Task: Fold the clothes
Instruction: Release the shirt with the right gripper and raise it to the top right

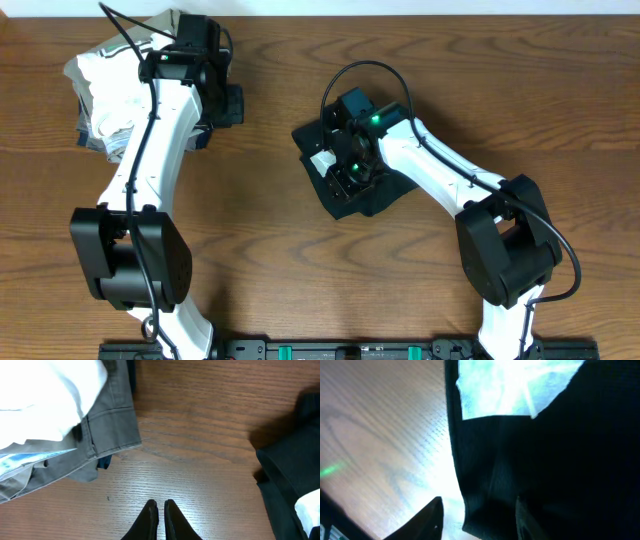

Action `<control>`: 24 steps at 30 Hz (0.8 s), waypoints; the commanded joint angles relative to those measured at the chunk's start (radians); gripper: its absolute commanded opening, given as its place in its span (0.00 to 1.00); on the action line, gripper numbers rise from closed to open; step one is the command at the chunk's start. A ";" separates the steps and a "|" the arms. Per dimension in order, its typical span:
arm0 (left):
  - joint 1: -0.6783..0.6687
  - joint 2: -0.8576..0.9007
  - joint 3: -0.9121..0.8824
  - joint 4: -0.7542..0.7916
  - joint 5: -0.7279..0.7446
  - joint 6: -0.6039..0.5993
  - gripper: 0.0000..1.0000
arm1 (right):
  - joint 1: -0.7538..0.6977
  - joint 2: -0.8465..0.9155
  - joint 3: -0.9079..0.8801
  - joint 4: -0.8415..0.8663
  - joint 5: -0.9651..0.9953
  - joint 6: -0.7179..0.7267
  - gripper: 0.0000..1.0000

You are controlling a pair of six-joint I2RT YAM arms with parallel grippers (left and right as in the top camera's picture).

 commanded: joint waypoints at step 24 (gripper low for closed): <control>0.013 0.013 -0.003 -0.011 -0.014 -0.013 0.09 | -0.058 -0.199 -0.026 0.161 0.084 0.059 0.66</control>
